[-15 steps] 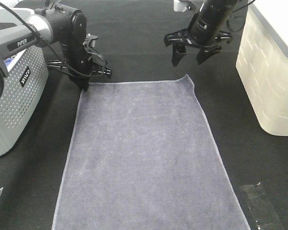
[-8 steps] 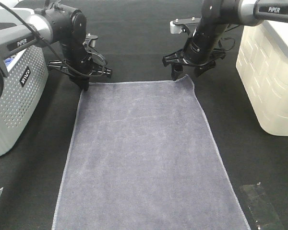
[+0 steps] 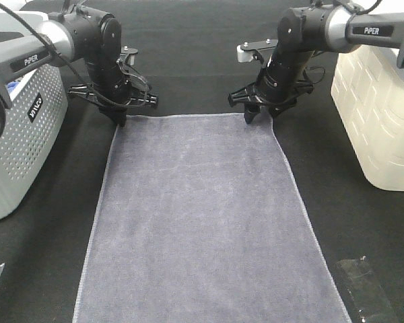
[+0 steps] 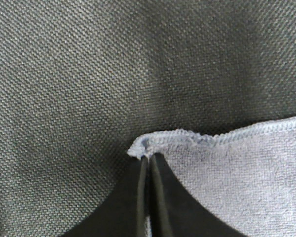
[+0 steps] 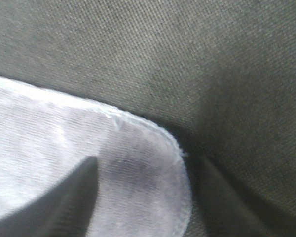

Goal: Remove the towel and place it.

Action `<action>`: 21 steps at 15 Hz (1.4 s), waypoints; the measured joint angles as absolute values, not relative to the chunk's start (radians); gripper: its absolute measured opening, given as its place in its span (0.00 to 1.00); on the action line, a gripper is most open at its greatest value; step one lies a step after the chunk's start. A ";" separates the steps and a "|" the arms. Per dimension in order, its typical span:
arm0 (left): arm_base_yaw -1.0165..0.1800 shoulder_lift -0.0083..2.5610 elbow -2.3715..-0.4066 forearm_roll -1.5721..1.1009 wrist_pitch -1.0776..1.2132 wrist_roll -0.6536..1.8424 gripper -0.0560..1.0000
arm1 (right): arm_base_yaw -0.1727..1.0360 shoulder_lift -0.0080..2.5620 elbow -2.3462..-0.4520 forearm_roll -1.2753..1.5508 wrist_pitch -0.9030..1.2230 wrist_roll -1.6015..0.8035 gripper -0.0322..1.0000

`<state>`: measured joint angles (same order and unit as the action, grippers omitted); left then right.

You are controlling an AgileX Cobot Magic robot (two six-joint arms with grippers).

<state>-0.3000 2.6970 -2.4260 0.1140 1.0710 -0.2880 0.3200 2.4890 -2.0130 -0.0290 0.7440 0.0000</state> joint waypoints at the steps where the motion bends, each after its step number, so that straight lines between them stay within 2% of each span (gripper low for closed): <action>1: -0.300 2.697 -2.426 0.114 1.071 -0.288 0.05 | 0.320 2.495 -2.013 -0.030 0.746 0.000 0.46; 4: -0.300 2.697 -2.426 0.114 1.071 -0.288 0.05 | 0.320 2.500 -2.013 -0.030 0.746 0.000 0.18; 6: -0.300 2.697 -2.426 0.114 1.071 -0.288 0.05 | 0.320 2.500 -2.013 -0.042 0.746 0.008 0.03; 13: -0.300 2.697 -2.434 0.146 1.038 -0.243 0.05 | 0.323 2.417 -2.021 -0.144 0.754 0.067 0.03; 17: -0.300 2.697 -2.495 0.171 0.823 -0.243 0.05 | 0.317 2.402 -2.060 -0.258 0.701 0.096 0.03; 21: -0.300 2.699 -2.495 0.263 0.631 -0.243 0.05 | 0.287 2.426 -2.060 -0.282 0.534 0.136 0.03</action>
<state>-0.3000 2.6990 -2.4950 0.2630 0.6310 -0.2430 0.2870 2.4260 -2.0600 -0.2820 0.5340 0.1360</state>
